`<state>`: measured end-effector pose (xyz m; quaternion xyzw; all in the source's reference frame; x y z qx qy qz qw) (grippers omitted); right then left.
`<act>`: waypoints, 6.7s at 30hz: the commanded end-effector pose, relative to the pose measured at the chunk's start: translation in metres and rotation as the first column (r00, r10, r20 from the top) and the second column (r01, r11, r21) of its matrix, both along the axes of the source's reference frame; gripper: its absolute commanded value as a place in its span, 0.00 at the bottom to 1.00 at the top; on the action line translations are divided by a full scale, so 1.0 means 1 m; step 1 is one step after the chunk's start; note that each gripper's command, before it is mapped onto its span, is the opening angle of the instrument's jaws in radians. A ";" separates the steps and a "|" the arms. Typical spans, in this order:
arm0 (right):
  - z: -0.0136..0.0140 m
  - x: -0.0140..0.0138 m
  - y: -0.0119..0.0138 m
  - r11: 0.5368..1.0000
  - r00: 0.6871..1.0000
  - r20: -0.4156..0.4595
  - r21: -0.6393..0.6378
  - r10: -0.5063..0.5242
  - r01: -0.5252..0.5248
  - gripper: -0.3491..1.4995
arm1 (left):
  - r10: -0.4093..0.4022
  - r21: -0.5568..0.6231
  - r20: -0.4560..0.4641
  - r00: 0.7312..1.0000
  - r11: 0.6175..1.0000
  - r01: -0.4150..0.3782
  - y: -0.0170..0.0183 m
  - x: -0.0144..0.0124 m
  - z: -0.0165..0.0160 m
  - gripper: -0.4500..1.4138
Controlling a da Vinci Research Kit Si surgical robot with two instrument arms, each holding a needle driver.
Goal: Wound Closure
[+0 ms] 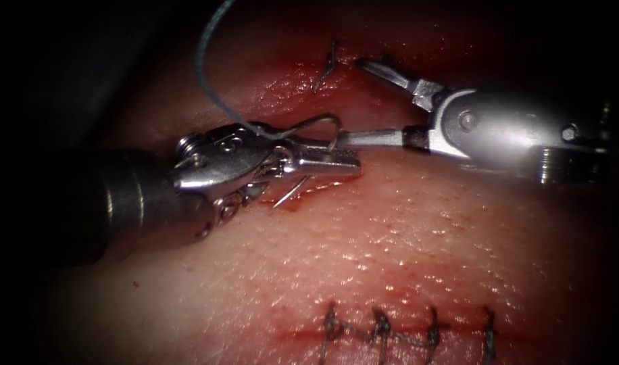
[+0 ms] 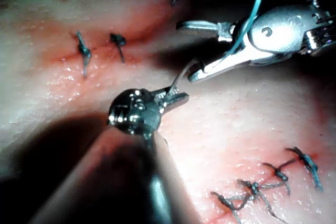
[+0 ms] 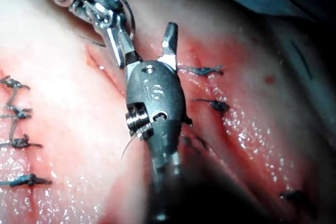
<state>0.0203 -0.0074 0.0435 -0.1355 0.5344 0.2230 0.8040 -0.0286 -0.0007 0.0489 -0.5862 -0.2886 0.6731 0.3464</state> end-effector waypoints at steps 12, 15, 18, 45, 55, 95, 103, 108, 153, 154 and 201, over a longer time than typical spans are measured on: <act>0.0002 0.0031 -0.0024 0.989 0.993 0.026 -0.094 0.117 -0.114 0.73 | -0.117 -0.005 -0.070 0.991 0.993 0.117 0.0001 -0.0011 0.0017 0.00; -0.0009 0.0030 -0.0021 0.983 0.990 0.018 -0.122 0.139 -0.136 0.76 | -0.124 -0.012 -0.082 0.989 0.992 0.124 -0.0001 -0.0012 0.0019 0.00; -0.0016 0.0030 -0.0018 0.981 0.988 0.044 -0.130 0.148 -0.142 0.75 | -0.132 -0.018 -0.091 0.987 0.991 0.131 -0.0001 -0.0011 0.0018 0.00; -0.0002 0.0042 -0.0018 0.975 0.979 0.175 -0.214 0.106 -0.067 0.00 | -0.152 -0.037 -0.101 0.983 0.988 0.149 -0.0006 -0.0013 0.0008 0.00; 0.0026 0.0028 0.0015 0.986 0.992 0.022 -0.104 -0.125 0.127 0.00 | -0.159 -0.057 -0.135 0.978 0.987 0.153 -0.0016 0.0003 -0.0017 0.90; 0.0071 0.0059 0.0020 0.792 0.888 -0.034 -0.470 -0.458 0.390 0.00 | 0.015 -0.203 -0.541 0.841 0.968 -0.148 -0.0144 0.0017 0.0049 0.45; 0.0076 0.0060 0.0014 0.786 0.887 -0.031 -0.478 -0.462 0.392 0.00 | 0.019 -0.199 -0.538 0.843 0.969 -0.149 -0.0142 0.0018 0.0046 0.46; 0.0074 0.0061 0.0012 0.785 0.885 -0.034 -0.479 -0.464 0.393 0.00 | 0.021 -0.198 -0.537 0.844 0.969 -0.150 -0.0141 0.0019 0.0046 0.46; 0.0083 0.0072 0.0004 0.754 0.873 -0.002 -0.505 -0.488 0.420 0.00 | 0.030 -0.194 -0.533 0.846 0.968 -0.157 -0.0140 0.0027 0.0035 0.46; 0.0084 0.0071 0.0003 0.753 0.873 0.002 -0.504 -0.488 0.423 0.00 | 0.031 -0.194 -0.533 0.846 0.968 -0.157 -0.0140 0.0027 0.0034 0.46; 0.0135 0.0056 -0.0039 0.764 0.844 0.028 -0.409 -0.535 0.499 0.00 | 0.035 -0.206 -0.528 0.848 0.964 -0.168 -0.0138 0.0023 0.0040 0.45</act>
